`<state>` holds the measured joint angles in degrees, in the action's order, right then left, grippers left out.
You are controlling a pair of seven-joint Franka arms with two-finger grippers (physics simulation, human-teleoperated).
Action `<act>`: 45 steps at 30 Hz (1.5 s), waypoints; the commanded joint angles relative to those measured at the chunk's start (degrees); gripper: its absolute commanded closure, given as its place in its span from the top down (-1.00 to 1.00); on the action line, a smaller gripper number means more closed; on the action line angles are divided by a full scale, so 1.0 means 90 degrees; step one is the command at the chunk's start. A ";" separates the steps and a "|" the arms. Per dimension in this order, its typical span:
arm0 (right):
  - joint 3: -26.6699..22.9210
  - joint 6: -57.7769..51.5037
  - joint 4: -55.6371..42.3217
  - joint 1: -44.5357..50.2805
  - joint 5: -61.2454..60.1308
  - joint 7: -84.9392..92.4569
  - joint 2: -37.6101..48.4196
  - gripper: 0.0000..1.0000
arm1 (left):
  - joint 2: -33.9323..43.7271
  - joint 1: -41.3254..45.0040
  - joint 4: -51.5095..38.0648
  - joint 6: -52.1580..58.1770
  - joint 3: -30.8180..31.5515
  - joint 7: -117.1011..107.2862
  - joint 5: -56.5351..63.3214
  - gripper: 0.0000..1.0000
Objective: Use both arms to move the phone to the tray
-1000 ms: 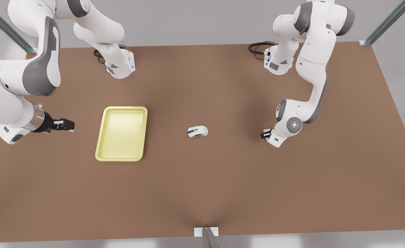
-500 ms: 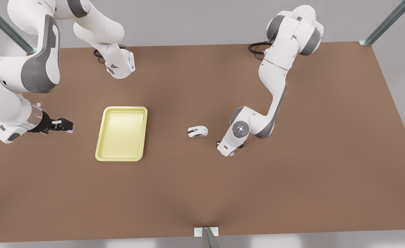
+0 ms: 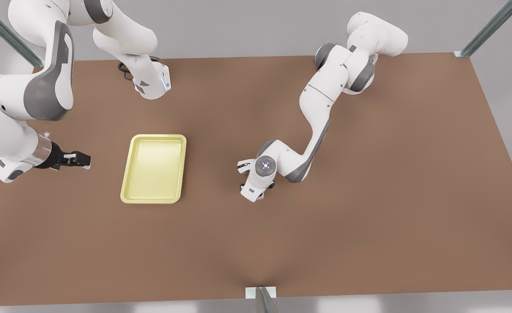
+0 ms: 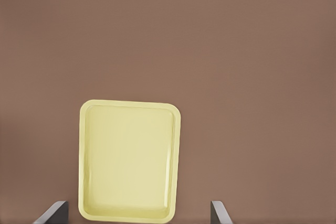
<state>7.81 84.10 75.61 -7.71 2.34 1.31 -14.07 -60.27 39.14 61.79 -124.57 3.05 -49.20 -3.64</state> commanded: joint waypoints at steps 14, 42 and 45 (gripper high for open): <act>0.0226 0.0059 -0.0013 0.0045 -0.1830 0.0050 -0.0213 1.00 | 0.3737 -0.2054 -0.0245 0.6536 -0.0046 0.5435 0.0707 1.00; 0.0255 0.3927 -0.2103 0.4655 0.0248 -0.7245 -0.4765 1.00 | 0.5506 -0.3167 0.2216 0.4926 0.0071 0.6668 -0.0299 1.00; 0.0255 0.3654 -0.1810 0.4597 0.0248 -0.5811 -0.4736 1.00 | 0.5399 -0.3177 0.2216 0.4906 0.0061 0.6668 -0.0299 1.00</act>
<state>10.09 117.47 58.75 33.76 4.52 -37.88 -56.85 -11.46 10.60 81.75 -80.18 3.61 0.52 -6.34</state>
